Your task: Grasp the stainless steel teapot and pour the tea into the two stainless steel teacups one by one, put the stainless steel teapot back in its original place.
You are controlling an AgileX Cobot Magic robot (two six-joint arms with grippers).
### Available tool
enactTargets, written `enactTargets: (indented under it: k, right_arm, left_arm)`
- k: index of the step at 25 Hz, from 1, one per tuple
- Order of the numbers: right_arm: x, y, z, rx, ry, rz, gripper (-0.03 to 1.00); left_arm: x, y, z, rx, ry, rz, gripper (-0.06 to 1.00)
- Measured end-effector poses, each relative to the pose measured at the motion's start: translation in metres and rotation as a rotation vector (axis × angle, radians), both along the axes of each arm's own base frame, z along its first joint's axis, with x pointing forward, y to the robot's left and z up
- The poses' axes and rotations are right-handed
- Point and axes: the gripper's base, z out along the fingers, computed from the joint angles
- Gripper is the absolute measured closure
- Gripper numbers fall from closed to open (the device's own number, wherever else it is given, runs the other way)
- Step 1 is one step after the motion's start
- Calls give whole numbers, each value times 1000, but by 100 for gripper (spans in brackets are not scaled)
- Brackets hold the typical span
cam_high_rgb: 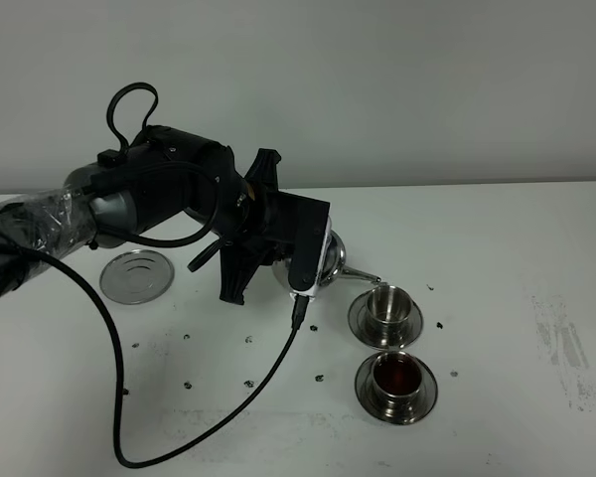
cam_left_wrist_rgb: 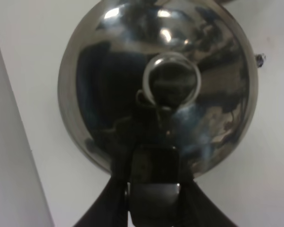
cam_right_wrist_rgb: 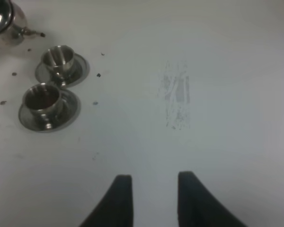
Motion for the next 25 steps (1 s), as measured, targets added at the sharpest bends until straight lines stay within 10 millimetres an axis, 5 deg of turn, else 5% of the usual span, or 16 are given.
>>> enactTargets:
  k: [25]
  right_arm:
    - [0, 0, 0, 1, 0, 0, 75]
  left_arm:
    - [-2, -23, -11, 104, -131, -126, 70]
